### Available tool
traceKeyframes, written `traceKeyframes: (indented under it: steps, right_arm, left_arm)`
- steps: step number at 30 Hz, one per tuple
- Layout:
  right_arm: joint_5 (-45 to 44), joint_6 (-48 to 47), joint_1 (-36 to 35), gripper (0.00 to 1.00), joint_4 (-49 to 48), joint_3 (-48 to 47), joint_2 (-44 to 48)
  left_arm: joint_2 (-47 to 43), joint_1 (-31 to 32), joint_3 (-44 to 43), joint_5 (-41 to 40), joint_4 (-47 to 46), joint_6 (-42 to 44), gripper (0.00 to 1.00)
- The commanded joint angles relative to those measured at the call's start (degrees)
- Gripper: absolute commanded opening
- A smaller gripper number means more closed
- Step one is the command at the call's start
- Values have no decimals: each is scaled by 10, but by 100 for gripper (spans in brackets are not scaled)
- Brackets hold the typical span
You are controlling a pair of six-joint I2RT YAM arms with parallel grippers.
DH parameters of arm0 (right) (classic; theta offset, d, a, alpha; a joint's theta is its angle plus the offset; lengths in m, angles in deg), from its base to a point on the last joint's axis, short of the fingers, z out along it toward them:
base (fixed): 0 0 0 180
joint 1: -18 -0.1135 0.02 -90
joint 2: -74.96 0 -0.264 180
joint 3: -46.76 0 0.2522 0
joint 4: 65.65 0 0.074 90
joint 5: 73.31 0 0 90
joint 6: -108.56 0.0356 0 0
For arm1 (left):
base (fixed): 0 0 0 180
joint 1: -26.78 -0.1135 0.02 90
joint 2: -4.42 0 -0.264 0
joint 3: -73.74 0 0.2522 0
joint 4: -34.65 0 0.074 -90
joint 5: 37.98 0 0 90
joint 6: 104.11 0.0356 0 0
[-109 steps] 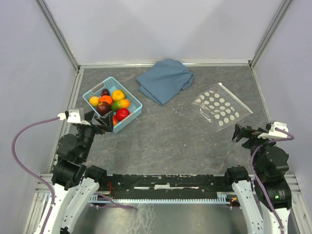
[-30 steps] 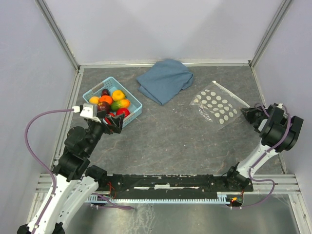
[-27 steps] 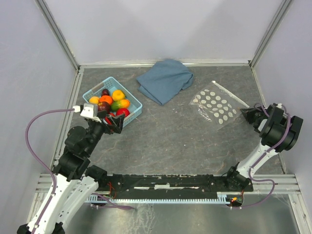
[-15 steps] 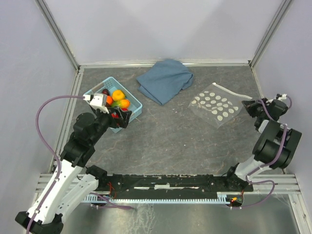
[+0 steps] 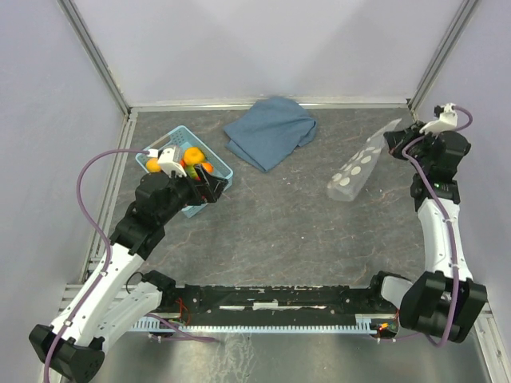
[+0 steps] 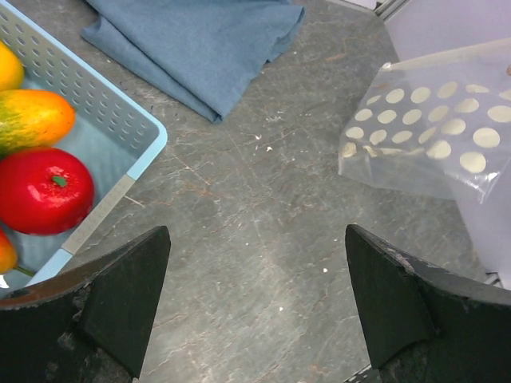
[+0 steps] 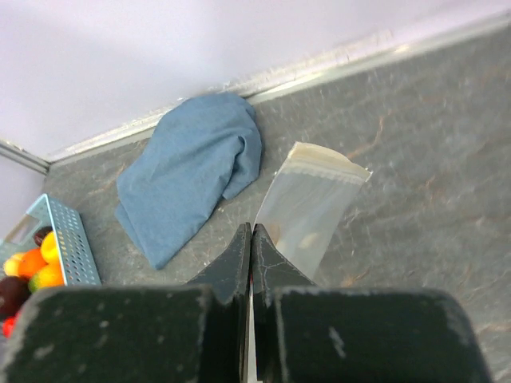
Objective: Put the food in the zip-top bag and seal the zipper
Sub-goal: Pick up the zipper food storage bag at the center of the board, then place the zipper food storage bag at the center of the board.
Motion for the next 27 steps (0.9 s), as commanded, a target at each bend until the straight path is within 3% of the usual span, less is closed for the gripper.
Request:
traceKeyframes:
  steps: [1,9,15,27]
  right_arm:
    - [-37,-101,-26,2,61,-72,24]
    - [3,-214,-91,2,139,-158,20]
    - [-9,-271,-174,2,171,-94,51]
    - [-53,-244,-360,2,122,63,103]
  left_arm:
    - [-1,2,1,21,-49,-56,96]
    - [-6,2,37,25,-75,-90,95]
    - [1,3,74,38,-112,-126,94]
    - [15,2,130,43,-155,-183,94]
